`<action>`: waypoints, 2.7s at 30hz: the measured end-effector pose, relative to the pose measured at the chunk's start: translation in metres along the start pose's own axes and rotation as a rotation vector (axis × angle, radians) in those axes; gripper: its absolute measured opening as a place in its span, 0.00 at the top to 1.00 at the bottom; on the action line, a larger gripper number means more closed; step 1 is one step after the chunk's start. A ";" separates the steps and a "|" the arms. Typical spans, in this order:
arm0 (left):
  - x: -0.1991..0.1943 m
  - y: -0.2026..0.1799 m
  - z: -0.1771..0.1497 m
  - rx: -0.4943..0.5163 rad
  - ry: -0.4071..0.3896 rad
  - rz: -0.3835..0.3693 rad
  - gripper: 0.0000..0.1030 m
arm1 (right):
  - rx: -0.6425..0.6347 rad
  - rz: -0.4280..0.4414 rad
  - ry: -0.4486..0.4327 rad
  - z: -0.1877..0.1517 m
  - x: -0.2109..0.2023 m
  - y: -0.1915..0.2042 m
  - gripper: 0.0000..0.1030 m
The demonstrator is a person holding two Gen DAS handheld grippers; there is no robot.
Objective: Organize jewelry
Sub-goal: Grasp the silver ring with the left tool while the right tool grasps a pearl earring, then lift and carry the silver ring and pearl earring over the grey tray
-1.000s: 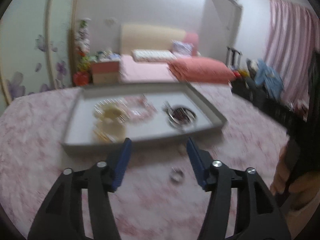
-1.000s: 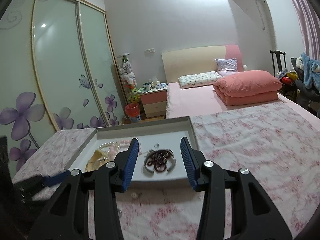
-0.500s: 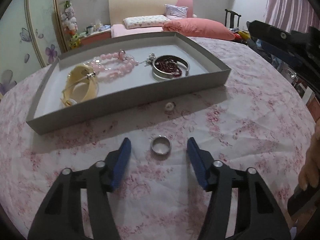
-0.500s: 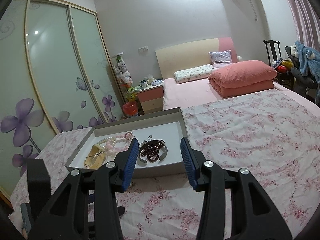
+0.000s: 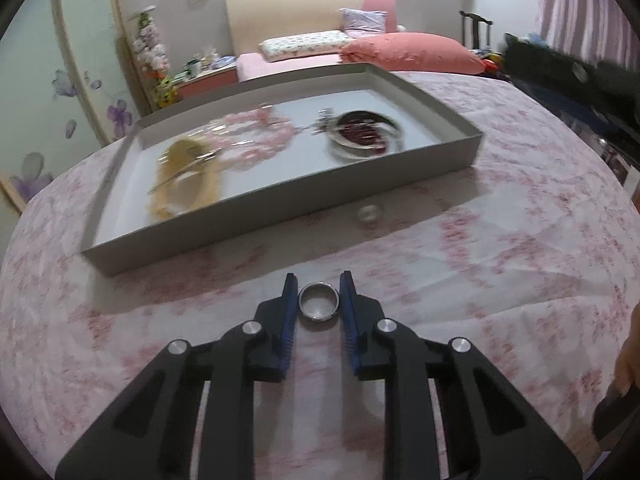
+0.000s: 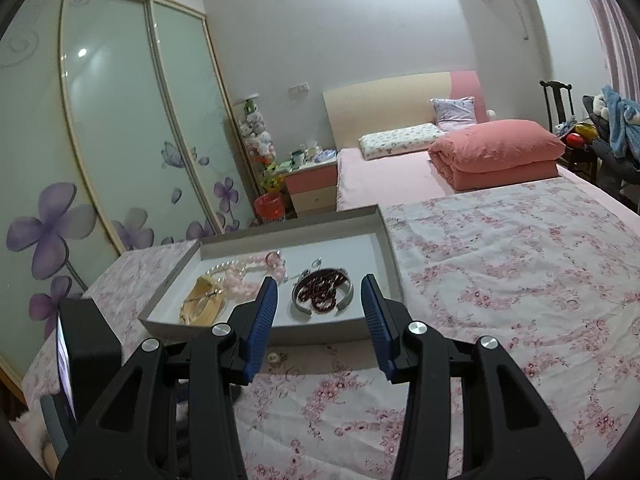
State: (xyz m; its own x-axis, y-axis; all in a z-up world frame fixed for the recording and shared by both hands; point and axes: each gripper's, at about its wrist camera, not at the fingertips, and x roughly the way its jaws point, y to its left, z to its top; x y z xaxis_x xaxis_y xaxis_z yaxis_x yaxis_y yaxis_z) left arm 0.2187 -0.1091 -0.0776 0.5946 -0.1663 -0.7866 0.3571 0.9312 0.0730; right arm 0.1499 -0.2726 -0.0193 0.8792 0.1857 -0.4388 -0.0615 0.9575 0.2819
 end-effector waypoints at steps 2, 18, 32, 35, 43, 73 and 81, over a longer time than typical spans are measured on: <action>-0.003 0.021 -0.004 -0.027 0.008 0.035 0.79 | -0.004 0.010 0.036 -0.004 0.005 0.003 0.56; -0.021 0.134 -0.031 -0.248 0.011 0.165 0.78 | -0.189 -0.007 0.338 -0.039 0.077 0.057 0.65; -0.023 0.136 -0.036 -0.254 0.009 0.157 0.78 | -0.219 -0.079 0.412 -0.040 0.101 0.060 0.84; -0.023 0.137 -0.036 -0.254 0.009 0.157 0.78 | -0.215 -0.081 0.412 -0.040 0.098 0.058 0.84; -0.024 0.136 -0.036 -0.256 0.008 0.156 0.78 | -0.126 -0.057 0.430 -0.048 0.065 0.033 0.84; -0.145 0.064 -0.030 -0.205 -0.538 0.275 0.79 | -0.286 -0.089 -0.329 -0.012 -0.056 0.082 0.84; -0.142 0.053 -0.032 -0.186 -0.571 0.254 0.79 | -0.290 -0.105 -0.410 -0.019 -0.061 0.079 0.84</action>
State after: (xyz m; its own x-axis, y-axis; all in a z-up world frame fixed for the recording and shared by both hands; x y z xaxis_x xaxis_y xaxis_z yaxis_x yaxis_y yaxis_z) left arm 0.1302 -0.0261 0.0185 0.9515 -0.0324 -0.3060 0.0553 0.9963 0.0662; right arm 0.0824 -0.2039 0.0141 0.9971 0.0394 -0.0652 -0.0407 0.9990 -0.0196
